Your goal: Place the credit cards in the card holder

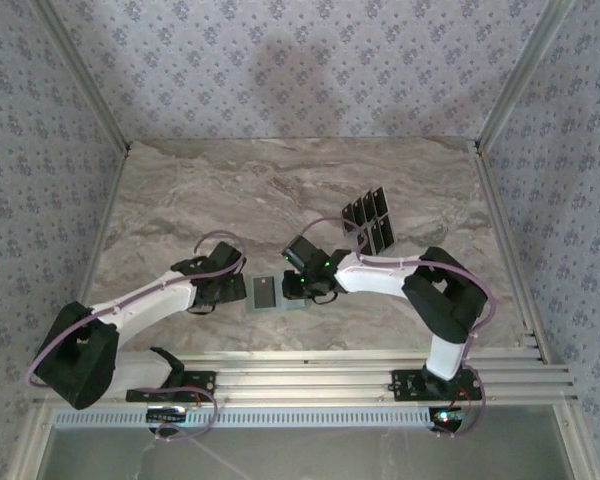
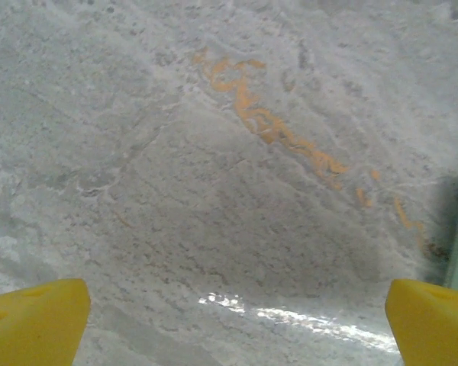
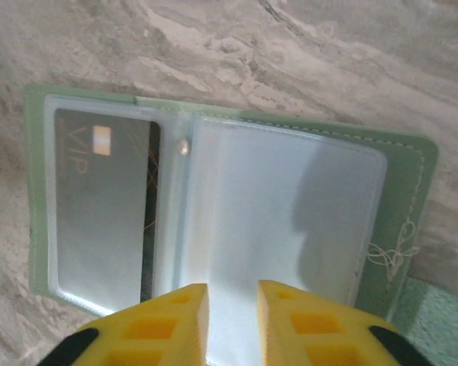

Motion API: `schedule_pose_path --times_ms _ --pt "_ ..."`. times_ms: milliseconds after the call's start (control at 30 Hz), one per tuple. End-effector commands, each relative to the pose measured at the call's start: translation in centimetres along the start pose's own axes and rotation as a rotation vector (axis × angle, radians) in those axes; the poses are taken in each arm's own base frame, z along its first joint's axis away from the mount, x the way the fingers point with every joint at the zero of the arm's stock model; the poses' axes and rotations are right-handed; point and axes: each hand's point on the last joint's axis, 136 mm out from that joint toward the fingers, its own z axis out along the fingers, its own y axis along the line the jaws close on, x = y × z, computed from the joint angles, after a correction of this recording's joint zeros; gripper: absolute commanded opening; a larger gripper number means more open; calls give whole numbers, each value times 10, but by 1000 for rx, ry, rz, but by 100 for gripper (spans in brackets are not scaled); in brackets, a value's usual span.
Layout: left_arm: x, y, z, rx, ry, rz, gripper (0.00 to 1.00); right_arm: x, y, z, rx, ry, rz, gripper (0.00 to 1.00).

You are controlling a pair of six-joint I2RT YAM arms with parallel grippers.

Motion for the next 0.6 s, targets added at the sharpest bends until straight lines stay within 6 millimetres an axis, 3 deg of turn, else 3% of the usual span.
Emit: schedule_pose_path --times_ms 0,167,567 --pt "-9 -13 -9 50 -14 23 100 -19 5 -22 14 -38 -58 34" --pt "-9 -19 -14 70 -16 27 100 -22 -5 -17 39 -8 -52 41" --pt "-8 -21 -19 82 -30 22 100 -14 -13 9 62 62 -88 43"
